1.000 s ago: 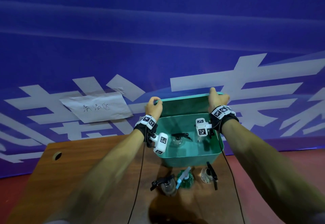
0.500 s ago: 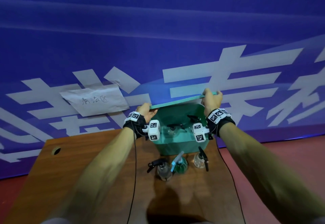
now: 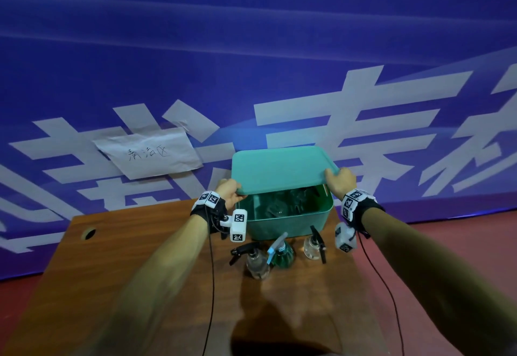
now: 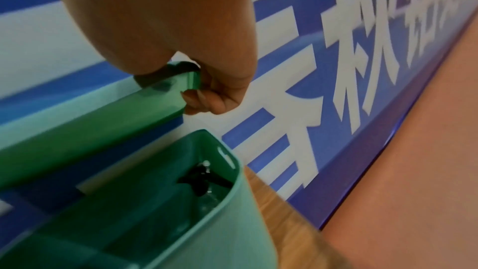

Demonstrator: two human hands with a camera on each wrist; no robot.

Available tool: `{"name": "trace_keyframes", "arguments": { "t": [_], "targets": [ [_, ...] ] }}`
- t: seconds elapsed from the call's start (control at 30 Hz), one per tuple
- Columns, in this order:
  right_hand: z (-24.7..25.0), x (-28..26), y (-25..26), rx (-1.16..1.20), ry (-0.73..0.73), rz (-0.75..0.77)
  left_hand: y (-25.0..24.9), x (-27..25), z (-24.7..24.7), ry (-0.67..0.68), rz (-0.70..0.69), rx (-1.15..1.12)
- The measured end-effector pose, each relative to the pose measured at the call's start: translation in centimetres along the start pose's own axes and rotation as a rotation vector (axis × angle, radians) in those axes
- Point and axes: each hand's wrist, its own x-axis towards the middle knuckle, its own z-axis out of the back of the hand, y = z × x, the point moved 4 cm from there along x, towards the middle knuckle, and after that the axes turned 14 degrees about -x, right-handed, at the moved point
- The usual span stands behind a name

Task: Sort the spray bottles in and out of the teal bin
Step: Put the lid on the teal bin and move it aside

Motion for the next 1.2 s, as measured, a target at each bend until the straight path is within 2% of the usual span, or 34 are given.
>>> {"name": "trace_keyframes", "arguments": {
  "t": [0.2,0.43,0.63,0.77,0.97,1.2],
  "targets": [
    [-1.0,0.5,-3.3,-0.212,0.054,0.054,0.5,0.7,0.8,0.076,-0.022,0.242],
    [-2.3,0.4,-4.0,-0.281,0.046,0.078,1.3,3.9,2.7,0.133,-0.186,0.712],
    [-3.8,0.8,-3.8,-0.386,0.059,0.104,2.3,5.0,4.0,0.138,-0.142,0.915],
    [-5.0,0.8,-3.4,-0.467,0.032,0.141,2.5,4.6,4.6,0.136,-0.125,0.984],
    [-5.9,1.1,-2.5,-0.546,-0.038,0.197,2.4,3.0,4.6,0.205,-0.151,1.088],
    [-5.8,1.6,-3.1,-0.557,-0.081,0.216,3.7,5.0,5.8,0.212,-0.097,1.086]
  ]
}}
